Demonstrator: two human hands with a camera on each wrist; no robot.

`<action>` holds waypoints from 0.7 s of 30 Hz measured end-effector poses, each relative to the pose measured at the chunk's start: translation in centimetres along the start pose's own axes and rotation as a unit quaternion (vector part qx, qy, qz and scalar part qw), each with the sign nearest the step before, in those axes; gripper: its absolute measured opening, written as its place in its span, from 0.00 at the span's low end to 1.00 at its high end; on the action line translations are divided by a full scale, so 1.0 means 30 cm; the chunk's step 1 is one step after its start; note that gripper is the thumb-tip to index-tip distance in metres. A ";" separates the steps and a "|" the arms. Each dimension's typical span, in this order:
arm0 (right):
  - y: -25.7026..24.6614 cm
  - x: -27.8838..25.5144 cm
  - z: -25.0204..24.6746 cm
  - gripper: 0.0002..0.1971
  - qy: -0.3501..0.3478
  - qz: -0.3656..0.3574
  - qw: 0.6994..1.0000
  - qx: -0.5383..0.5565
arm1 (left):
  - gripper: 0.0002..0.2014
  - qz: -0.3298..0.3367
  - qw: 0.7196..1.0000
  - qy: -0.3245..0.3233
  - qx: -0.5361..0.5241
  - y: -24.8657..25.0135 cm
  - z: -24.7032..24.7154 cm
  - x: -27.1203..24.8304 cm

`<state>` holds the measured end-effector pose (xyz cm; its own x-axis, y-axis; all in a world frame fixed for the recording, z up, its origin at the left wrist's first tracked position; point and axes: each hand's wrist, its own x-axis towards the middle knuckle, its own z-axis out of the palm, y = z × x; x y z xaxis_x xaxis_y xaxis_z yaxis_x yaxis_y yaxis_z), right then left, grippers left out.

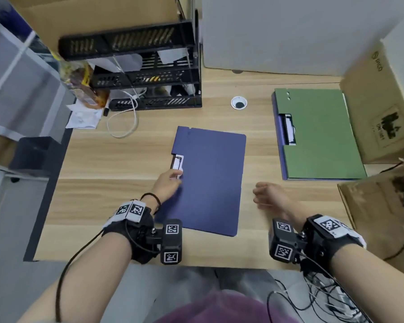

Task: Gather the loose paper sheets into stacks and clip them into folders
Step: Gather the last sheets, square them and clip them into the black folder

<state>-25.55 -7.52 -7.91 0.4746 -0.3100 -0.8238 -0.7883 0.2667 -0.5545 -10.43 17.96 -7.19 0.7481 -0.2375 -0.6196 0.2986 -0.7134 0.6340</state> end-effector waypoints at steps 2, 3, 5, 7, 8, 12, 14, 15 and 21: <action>0.021 0.017 0.005 0.17 -0.008 0.015 1.000 0.007 | 0.13 -0.028 0.998 0.056 0.020 -0.099 -0.013 0.018; 0.025 0.024 0.012 0.15 -0.014 0.017 1.000 0.015 | 0.09 -0.036 0.996 0.070 0.034 -0.136 -0.016 0.021; 0.018 0.023 0.036 0.12 -0.027 0.018 0.999 0.019 | 0.03 -0.041 0.996 0.074 0.017 -0.152 -0.017 0.002; 0.008 0.012 0.071 0.08 -0.039 0.017 0.999 0.010 | 0.09 -0.050 0.997 0.058 -0.032 -0.141 -0.020 -0.017; 0.005 0.005 0.090 0.09 -0.042 0.013 0.999 0.004 | 0.09 -0.054 0.996 0.044 -0.048 -0.138 -0.027 -0.025; 0.025 -0.019 0.125 0.15 -0.017 -0.003 1.000 0.008 | 0.11 -0.113 0.989 -0.017 -0.093 -0.175 -0.067 -0.032; 0.044 -0.036 0.131 0.15 -0.019 -0.001 1.000 0.012 | 0.08 -0.129 0.982 -0.071 -0.122 -0.210 -0.083 -0.044; 0.054 -0.042 0.136 0.15 -0.022 0.001 1.000 0.015 | 0.08 -0.133 0.976 -0.100 -0.142 -0.228 -0.090 -0.051; 0.091 -0.119 0.205 0.13 -0.027 0.005 1.000 0.002 | 0.14 -0.079 0.970 -0.155 -0.171 -0.246 -0.153 -0.085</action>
<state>-26.99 -0.06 -7.20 0.4872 -0.2573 -0.8346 -0.7915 0.2737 -0.5464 -11.83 26.86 -8.18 0.4783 -0.3673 -0.7977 0.6136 -0.5101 0.6028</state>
